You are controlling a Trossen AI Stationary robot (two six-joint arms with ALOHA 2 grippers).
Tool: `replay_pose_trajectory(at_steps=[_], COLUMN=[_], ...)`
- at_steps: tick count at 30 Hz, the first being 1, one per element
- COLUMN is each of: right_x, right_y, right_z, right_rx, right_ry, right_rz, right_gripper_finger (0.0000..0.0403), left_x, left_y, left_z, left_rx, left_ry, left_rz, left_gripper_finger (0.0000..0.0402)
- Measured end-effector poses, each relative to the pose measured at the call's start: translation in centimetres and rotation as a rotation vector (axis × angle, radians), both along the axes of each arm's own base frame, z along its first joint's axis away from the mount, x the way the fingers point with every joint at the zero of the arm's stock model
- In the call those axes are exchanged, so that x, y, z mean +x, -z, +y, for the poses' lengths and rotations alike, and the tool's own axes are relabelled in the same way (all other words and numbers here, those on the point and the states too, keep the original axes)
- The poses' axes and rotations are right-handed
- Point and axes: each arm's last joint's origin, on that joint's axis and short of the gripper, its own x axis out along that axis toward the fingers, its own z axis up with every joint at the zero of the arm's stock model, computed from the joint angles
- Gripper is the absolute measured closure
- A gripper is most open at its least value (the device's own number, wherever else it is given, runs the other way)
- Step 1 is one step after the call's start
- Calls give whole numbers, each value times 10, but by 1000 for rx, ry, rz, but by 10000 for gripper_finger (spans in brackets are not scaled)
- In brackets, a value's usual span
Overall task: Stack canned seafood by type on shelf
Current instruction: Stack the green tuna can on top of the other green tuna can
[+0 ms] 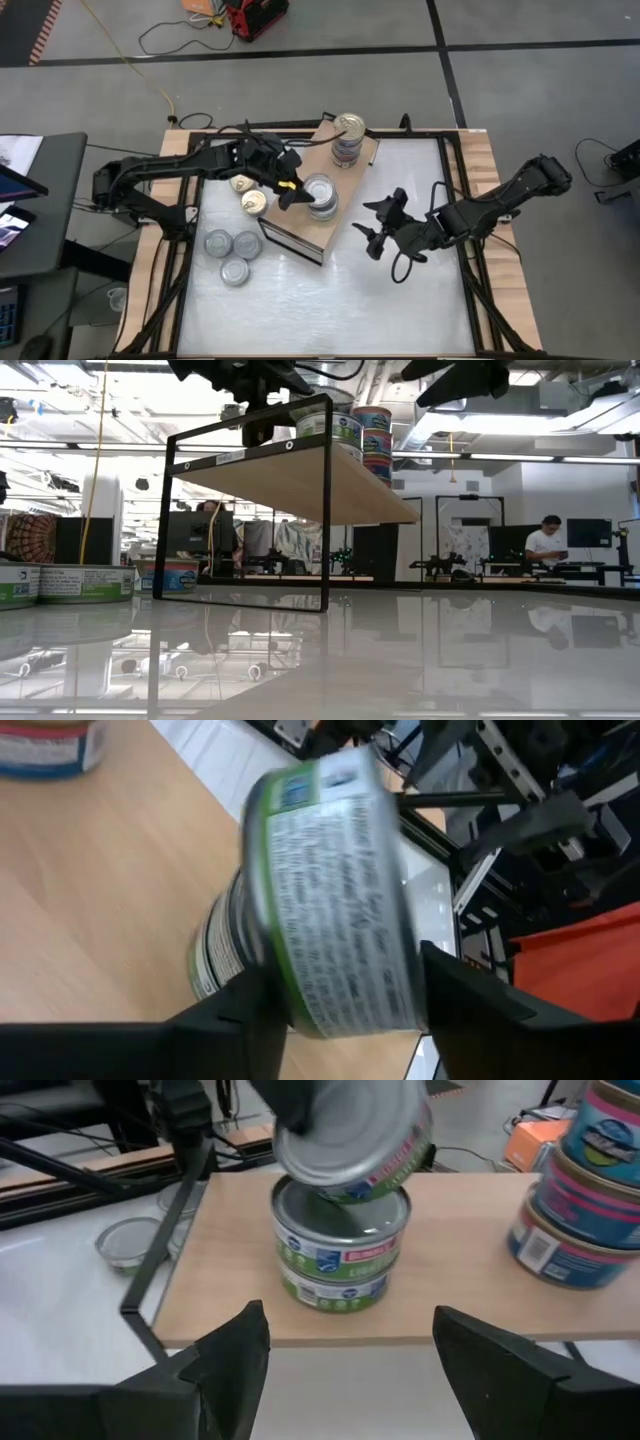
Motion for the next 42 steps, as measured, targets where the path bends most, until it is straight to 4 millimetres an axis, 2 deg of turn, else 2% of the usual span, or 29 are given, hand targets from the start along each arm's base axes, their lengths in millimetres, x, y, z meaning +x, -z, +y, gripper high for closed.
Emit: replay_pose_trajectory(at_steps=[7, 15, 19, 26, 32, 38, 40, 42], right_x=[2, 3, 3, 3, 3, 3, 3, 3], right_y=[-2, -3, -3, -3, -3, -3, -3, -3], right_z=[0, 0, 0, 0, 0, 0, 0, 0], right_rx=[3, 9, 10, 9, 9, 9, 10, 10], right_ry=[-17, -26, -26, -24, -24, -24, -24, -24], right_rz=[-20, -23, -22, -22, -21, -21, -21, -21], right_gripper_finger=[98, 98, 98, 98, 98, 98, 98, 98], left_x=[0, 0, -3, -6, -6, -12, -18, -25], left_y=[-2, -11, -9, -4, -4, 2, -1, -13], left_z=[0, -2, -3, -9, -16, -18, -17, -16], left_rx=[1, 152, 163, 137, 190, 231, 271, 351], left_ry=[8, 87, 105, 170, 239, 263, 248, 230], left_rz=[-14, -45, 3, 53, 38, 123, 145, 166], left_gripper_finger=[150, 111, 93, 88, 88, 88, 88, 88])
